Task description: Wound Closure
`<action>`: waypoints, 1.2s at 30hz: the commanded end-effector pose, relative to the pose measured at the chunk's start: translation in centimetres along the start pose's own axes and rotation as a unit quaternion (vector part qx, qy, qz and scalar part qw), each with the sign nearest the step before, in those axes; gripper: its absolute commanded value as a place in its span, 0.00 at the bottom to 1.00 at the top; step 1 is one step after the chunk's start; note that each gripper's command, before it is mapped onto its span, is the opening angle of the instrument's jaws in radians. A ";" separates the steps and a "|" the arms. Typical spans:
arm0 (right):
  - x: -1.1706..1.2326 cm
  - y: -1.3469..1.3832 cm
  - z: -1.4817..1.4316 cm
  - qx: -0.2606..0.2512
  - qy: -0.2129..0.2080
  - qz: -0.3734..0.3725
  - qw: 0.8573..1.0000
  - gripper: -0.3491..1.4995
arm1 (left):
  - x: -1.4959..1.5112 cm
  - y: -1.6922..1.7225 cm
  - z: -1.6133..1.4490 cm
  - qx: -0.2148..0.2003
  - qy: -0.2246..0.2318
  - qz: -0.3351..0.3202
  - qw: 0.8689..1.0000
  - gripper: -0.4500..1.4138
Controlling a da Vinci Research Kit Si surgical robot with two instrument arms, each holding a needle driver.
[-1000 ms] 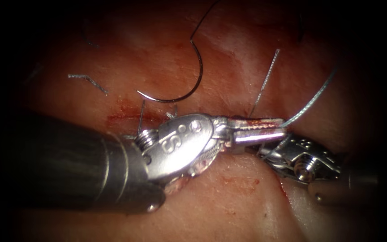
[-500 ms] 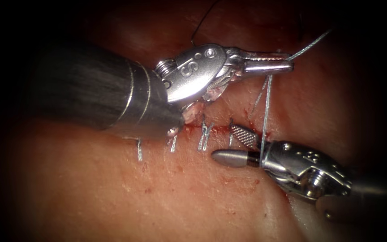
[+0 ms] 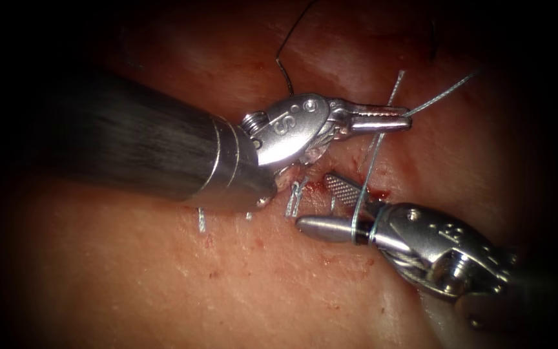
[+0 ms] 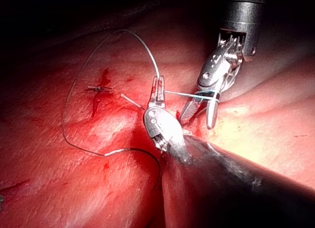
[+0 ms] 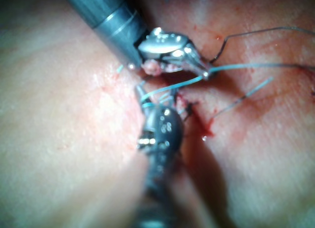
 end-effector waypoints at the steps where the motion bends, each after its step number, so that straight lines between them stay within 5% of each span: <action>1: -0.03 -0.06 0.07 0.013 0.003 0.000 1.000 0.99 | -0.11 -0.07 0.07 0.003 0.001 -0.001 1.000 0.00; 15: 0.18 -0.08 -0.05 0.043 0.070 -0.014 0.997 0.94 | -0.31 -0.06 0.09 -0.018 -0.004 -0.009 1.000 0.00; 24: 0.43 0.00 -0.25 0.040 0.157 0.001 0.987 0.94 | -0.35 -0.03 -0.11 -0.012 -0.004 -0.008 1.000 0.00; 36: 0.52 0.07 -0.37 0.024 0.180 0.006 0.983 0.93 | -0.29 0.03 -0.41 -0.005 -0.005 -0.011 1.000 0.00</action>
